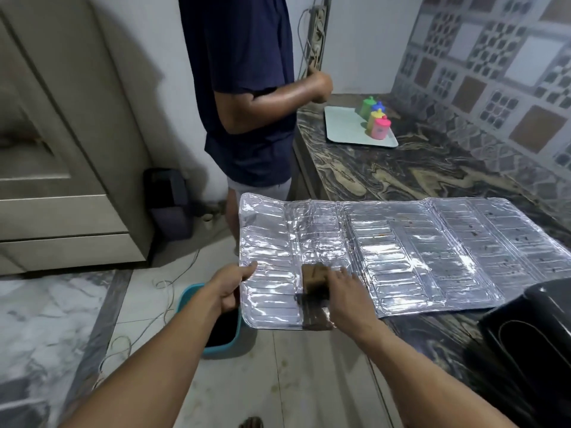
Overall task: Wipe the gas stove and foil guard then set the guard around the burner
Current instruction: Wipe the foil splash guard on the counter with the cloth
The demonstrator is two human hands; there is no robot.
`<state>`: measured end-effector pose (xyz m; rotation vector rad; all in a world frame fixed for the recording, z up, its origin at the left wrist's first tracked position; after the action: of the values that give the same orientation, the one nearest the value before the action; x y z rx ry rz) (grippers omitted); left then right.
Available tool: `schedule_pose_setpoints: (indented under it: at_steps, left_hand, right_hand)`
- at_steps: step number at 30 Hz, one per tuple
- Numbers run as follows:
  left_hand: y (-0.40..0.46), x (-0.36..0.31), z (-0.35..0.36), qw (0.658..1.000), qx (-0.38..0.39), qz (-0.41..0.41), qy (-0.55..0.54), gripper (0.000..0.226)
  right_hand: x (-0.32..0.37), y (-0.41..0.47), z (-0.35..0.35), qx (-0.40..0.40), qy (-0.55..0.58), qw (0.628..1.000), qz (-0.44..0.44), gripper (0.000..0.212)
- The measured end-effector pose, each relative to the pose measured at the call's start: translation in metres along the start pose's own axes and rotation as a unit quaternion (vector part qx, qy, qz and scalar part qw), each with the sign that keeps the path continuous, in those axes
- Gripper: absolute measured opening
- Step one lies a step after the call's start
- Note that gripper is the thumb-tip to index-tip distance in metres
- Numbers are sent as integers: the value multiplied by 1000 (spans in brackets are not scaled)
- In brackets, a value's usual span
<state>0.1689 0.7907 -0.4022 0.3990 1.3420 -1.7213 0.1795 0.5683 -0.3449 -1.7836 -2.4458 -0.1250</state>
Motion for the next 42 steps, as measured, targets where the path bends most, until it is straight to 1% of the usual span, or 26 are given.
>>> schedule_pose_setpoints:
  at_steps: [2, 4, 5, 8, 10, 12, 15, 16, 18, 19, 20, 21, 22, 23, 24, 26, 27, 28, 30, 32, 33, 35, 37, 39, 41, 42]
  left_hand:
    - [-5, 3, 2, 1000, 0, -6, -29, 33]
    - [-7, 8, 7, 997, 15, -21, -78, 40]
    - [-8, 10, 11, 994, 26, -30, -102, 46]
    - [-8, 13, 22, 985, 55, -38, -160, 61]
    - [-11, 11, 31, 979, 82, -38, -184, 69]
    - [-10, 7, 34, 975, 95, -28, -200, 74]
    - [-10, -2, 31, 971, 100, -12, -215, 73]
    - [-12, -3, 31, 971, 102, -11, -214, 72]
    - [-15, -2, 33, 974, 111, -16, -197, 71]
    - [-16, -1, 32, 975, 116, -16, -189, 70]
    - [-14, 1, 31, 975, 120, -18, -187, 71]
    - [-12, 0, 28, 975, 120, -16, -189, 71]
    - [-11, -1, 26, 974, 122, -9, -192, 70]
    - [-10, -4, 26, 972, 125, 4, -197, 68]
    - [-11, -7, 27, 970, 133, 10, -202, 66]
    - [-13, -10, 28, 971, 131, 18, -202, 62]
    - [-13, -11, 29, 971, 129, 22, -199, 61]
    - [-12, -11, 28, 973, 118, 20, -197, 62]
    - [-8, -8, 27, 979, 91, 9, -183, 69]
    - [-7, -6, 29, 983, 74, 2, -169, 70]
    - [-4, -5, 27, 984, 65, -1, -165, 68]
    - [-2, -5, 25, 985, 52, 1, -167, 64]
    - [0, -5, 19, 985, 33, 1, -170, 65]
    - [-2, -4, 21, 987, 25, -5, -158, 65]
    - [-3, -3, 21, 988, 19, -12, -151, 57]
    - [-5, -3, 22, 989, 17, -13, -148, 48]
  right_hand:
    - [-13, 0, -5, -30, 21, 998, 54, 39]
    - [-5, 3, -9, -46, 98, 991, 82, 36]
    - [8, 3, -9, -39, 141, 987, 69, 33]
    - [62, -3, -11, -8, 230, 973, -25, 28]
    - [89, -9, -6, -1, 214, 974, -69, 31]
    - [99, -14, 7, 11, 159, 984, -83, 43]
    - [100, -29, 3, 17, 146, 978, -145, 59]
    - [101, -35, -3, 4, 149, 971, -187, 60]
    - [92, -43, -11, 28, 161, 960, -226, 55]
    - [81, -41, -15, 63, 169, 962, -204, 53]
    - [65, -35, -18, 98, 181, 966, -155, 50]
    - [44, -28, -24, 105, 196, 971, -91, 47]
    - [21, -19, -33, 82, 227, 970, -25, 43]
    - [-2, -11, -47, 33, 241, 969, 31, 37]
    - [-22, -5, -61, -24, 218, 973, 71, 32]
    - [-49, -1, -82, -117, 100, 981, 122, 30]
    - [-58, -1, -83, -133, 64, 979, 141, 30]
    - [-63, -1, -79, -128, 50, 978, 158, 30]
    - [-65, -1, -53, -55, 41, 983, 172, 30]
    - [-59, -5, -23, 30, -15, 985, 171, 35]
    - [-55, -7, -16, 40, -39, 983, 173, 39]
    - [-47, -5, -12, 27, -37, 983, 176, 45]
    - [-37, 0, -7, 11, -7, 988, 152, 45]
    - [-17, 5, 1, 23, 52, 995, 81, 40]
    - [4, 6, 9, 64, 146, 987, 18, 40]
    - [6, 5, 7, 66, 193, 979, 20, 37]
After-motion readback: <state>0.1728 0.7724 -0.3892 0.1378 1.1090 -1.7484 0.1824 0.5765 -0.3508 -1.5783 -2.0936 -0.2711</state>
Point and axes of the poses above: each hand's wrist, its own y-axis towards the middle knuckle, its own z-axis out of the palm, x = y × z, the point moved 8 cm from there along y, towards the middle knuckle, and after that the axes turned 6 degrees about -y, right-handed, at the moved point
